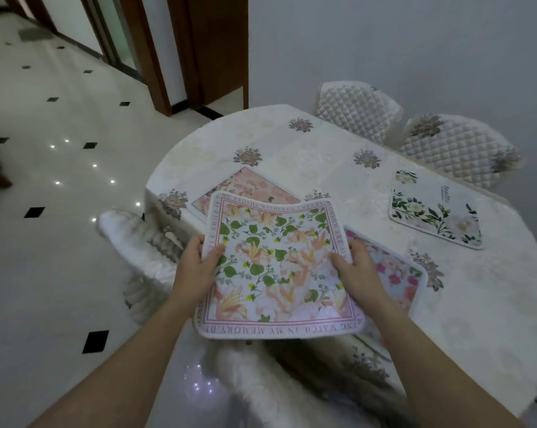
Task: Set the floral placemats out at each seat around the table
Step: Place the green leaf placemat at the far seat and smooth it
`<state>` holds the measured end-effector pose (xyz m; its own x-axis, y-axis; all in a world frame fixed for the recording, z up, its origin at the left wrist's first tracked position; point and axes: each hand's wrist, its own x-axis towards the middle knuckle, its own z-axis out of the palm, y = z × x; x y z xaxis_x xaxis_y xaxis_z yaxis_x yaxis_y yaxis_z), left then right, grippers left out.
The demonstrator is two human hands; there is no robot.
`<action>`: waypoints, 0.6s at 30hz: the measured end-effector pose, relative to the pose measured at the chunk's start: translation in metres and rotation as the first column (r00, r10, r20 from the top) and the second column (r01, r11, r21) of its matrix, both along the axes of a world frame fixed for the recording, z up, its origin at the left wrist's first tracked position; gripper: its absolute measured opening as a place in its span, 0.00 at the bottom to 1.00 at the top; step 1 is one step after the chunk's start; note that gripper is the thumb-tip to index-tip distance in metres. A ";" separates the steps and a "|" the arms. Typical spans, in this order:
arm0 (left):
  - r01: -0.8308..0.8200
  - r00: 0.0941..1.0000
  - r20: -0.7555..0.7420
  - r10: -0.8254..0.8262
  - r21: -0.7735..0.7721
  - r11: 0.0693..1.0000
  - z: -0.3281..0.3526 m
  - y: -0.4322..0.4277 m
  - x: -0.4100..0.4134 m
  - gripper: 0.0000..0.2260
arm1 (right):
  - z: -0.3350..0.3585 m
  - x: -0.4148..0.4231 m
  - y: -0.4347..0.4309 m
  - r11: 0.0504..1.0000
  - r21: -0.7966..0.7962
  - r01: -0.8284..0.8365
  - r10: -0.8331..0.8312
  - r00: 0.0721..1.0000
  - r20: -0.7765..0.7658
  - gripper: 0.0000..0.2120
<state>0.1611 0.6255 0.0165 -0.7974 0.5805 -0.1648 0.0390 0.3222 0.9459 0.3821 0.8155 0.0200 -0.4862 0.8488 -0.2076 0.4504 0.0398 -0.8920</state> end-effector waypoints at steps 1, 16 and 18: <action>-0.002 1.000 0.005 0.002 0.009 1.000 0.002 -0.017 -0.011 0.03 | 0.002 -0.013 -0.016 1.000 0.009 -0.003 0.003 1.000 0.009 0.09; -0.078 0.996 0.037 0.076 0.055 0.995 0.026 -0.163 -0.147 0.04 | 0.017 -0.164 -0.140 0.998 -0.015 -0.067 0.067 0.996 -0.051 0.10; -0.080 0.996 0.036 0.079 0.048 0.996 0.026 -0.164 -0.166 0.04 | 0.014 -0.183 -0.138 0.997 -0.012 -0.071 0.071 0.996 -0.055 0.10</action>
